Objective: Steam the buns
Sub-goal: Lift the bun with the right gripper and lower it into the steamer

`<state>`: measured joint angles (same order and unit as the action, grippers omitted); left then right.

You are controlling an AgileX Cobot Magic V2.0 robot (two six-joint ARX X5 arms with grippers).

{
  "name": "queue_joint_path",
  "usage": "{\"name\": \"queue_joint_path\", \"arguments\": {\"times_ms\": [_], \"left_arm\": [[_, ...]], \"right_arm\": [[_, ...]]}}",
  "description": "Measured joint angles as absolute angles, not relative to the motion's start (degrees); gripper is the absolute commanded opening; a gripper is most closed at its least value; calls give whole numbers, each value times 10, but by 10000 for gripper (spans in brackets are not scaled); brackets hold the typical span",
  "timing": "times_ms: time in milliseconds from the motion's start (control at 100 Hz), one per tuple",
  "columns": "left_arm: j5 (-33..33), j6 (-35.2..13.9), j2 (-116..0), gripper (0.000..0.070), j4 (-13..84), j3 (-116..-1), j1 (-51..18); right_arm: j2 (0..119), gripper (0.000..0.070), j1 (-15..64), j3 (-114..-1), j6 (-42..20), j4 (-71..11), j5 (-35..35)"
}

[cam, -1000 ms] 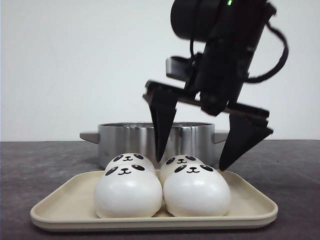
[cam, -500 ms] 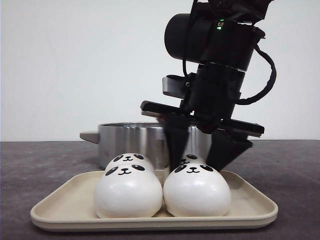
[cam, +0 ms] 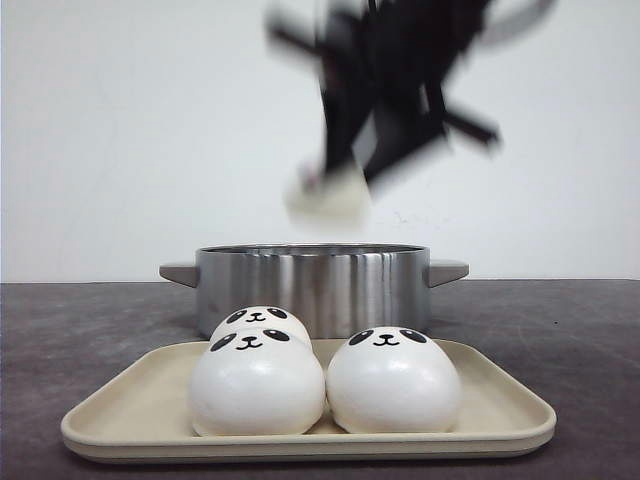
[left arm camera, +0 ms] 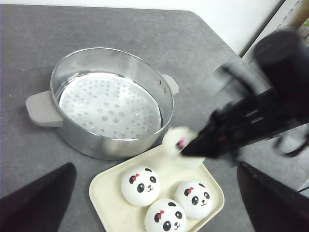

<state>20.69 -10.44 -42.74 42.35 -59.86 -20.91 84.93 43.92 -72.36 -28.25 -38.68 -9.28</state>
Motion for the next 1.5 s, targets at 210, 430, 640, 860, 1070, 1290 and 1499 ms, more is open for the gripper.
{"name": "queue_joint_path", "arguments": {"times_ms": [210, 430, 640, 860, 1070, 1290, 1499], "left_arm": [[204, -104, -427, 678, 413, -599, -209], [195, -104, -428, 678, 413, -599, -209], [194, -104, -429, 678, 414, -599, -209], [194, -104, -429, 678, 429, -599, -209], [194, -104, -430, 678, 445, -599, -209], [192, -104, -431, 678, 448, -599, -209], [192, -100, -432, 678, 448, -599, -209]], "right_arm": [[845, 6, 428, -864, -228, -388, -14], [912, 6, 375, -960, -161, -340, 35], [1025, 6, 339, -960, -124, -281, 52], [1127, 6, 323, -959, -117, -259, 54], [1190, 6, 317, -958, -114, -247, 55], [1199, 76, 302, -957, -113, -231, 48], [1199, 299, 284, -957, -114, -267, 16]]}}
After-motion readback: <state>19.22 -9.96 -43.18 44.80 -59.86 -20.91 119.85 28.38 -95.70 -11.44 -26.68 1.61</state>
